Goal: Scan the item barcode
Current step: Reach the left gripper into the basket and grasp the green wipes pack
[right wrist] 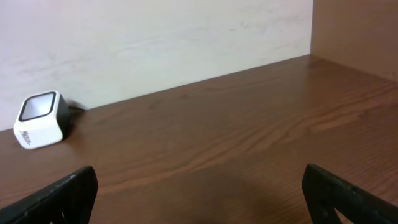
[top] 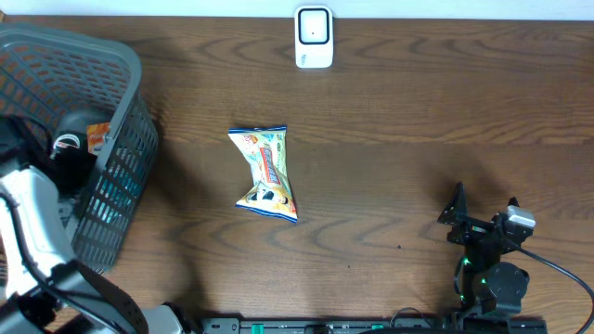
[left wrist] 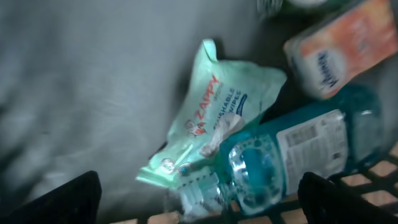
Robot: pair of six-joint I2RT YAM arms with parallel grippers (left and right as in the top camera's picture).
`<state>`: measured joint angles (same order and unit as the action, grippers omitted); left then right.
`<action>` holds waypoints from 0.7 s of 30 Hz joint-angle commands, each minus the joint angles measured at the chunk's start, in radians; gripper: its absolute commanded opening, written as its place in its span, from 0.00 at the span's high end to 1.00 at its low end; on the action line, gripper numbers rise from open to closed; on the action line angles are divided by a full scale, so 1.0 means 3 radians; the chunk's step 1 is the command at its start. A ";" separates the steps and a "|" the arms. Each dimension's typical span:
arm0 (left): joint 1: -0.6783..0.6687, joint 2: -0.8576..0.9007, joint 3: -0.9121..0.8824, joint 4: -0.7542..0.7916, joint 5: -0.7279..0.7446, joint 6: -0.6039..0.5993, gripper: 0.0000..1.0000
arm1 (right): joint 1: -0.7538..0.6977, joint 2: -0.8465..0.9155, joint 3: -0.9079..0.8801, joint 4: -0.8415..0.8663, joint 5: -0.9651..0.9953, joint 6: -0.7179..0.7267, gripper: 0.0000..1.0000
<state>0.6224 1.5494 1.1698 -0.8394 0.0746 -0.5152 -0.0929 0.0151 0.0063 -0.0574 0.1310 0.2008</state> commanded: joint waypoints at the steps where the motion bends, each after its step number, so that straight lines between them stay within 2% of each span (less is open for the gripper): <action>1: -0.0003 0.0242 -0.0125 0.0118 0.0125 0.0125 0.02 | 0.0028 -0.0006 -0.0003 -0.0011 0.0017 0.0014 0.01; 12: -0.0003 0.1133 -0.0127 0.0361 0.0039 0.0318 0.00 | 0.0028 -0.0006 -0.0003 -0.0011 0.0018 0.0014 0.01; 13: -0.0003 0.1162 -0.0127 0.0364 0.0038 0.0340 0.03 | 0.0028 -0.0006 -0.0003 -0.0011 0.0017 0.0014 0.01; 16: -0.0003 0.1197 -0.0127 0.0367 0.0037 0.0399 0.20 | 0.0028 -0.0006 -0.0003 -0.0013 0.0018 0.0014 0.01; 18: -0.0003 0.1175 -0.0127 0.0347 0.0038 0.0397 0.37 | 0.0028 -0.0006 -0.0003 -0.0011 0.0018 0.0014 0.01; 21: 0.0014 0.1141 -0.0090 0.0271 0.0037 0.0397 0.52 | 0.0028 -0.0006 -0.0003 -0.0013 0.0018 0.0014 0.01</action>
<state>0.6262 1.8351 1.1881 -0.7006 0.1020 -0.4255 -0.0929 0.0151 0.0063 -0.0578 0.1310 0.2008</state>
